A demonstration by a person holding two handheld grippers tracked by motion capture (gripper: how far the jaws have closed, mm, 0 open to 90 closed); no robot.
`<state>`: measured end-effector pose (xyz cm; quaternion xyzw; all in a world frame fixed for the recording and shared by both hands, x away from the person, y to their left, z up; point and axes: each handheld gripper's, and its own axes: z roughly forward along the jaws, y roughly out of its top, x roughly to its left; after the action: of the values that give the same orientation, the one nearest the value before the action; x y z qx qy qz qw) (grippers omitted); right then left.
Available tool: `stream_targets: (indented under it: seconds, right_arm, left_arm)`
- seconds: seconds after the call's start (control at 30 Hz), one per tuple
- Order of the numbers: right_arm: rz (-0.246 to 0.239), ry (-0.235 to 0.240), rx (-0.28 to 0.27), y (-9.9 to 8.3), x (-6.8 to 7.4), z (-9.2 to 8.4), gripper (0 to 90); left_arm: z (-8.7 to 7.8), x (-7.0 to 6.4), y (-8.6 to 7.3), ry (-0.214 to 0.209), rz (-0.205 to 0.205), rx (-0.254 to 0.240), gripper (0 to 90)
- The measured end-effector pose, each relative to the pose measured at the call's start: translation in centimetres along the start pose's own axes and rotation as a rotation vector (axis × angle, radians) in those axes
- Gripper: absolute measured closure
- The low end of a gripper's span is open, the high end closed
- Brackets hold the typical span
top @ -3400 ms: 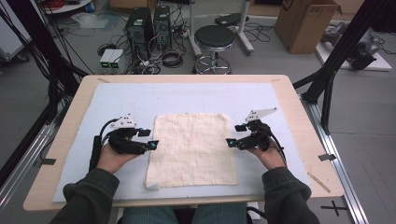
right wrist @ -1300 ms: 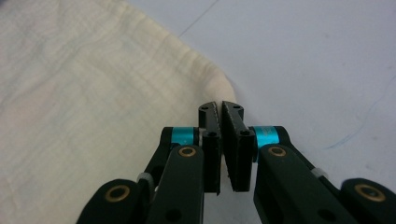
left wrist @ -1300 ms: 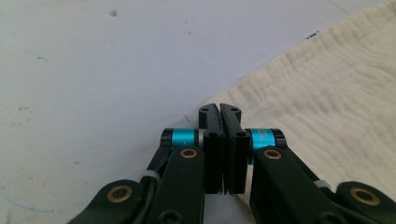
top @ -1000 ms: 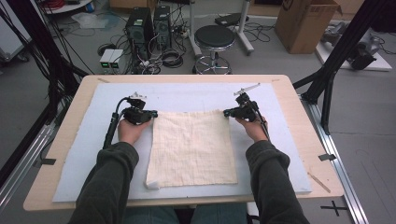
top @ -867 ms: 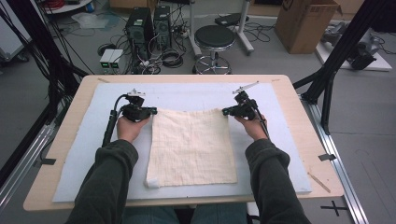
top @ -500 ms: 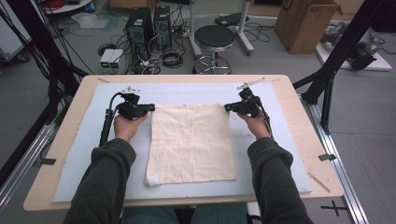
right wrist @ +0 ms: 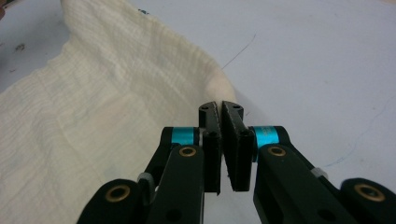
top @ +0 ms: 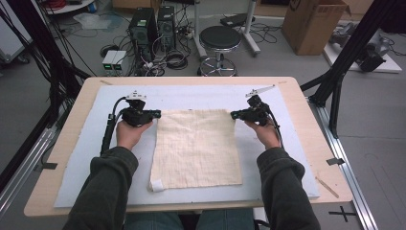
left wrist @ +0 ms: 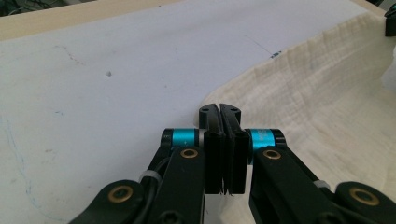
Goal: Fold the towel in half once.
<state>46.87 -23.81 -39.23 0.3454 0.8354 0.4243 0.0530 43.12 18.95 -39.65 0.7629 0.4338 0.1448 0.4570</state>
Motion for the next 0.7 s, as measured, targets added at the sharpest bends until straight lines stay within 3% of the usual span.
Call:
stream_targets:
  seconds: [0.17, 0.7]
  right_arm:
    - [-0.002, 0.012, -0.008, -0.2, 0.4, -0.5, 86.3]
    - [-0.026, 0.042, -0.032, -1.3, 1.6, -2.1, 86.3]
  left_arm:
    - [-0.7, 0.2, -0.9, -0.009, -0.019, -0.014, 87.9]
    - [-2.3, -1.0, -1.9, -0.055, 0.018, -0.035, 87.9]
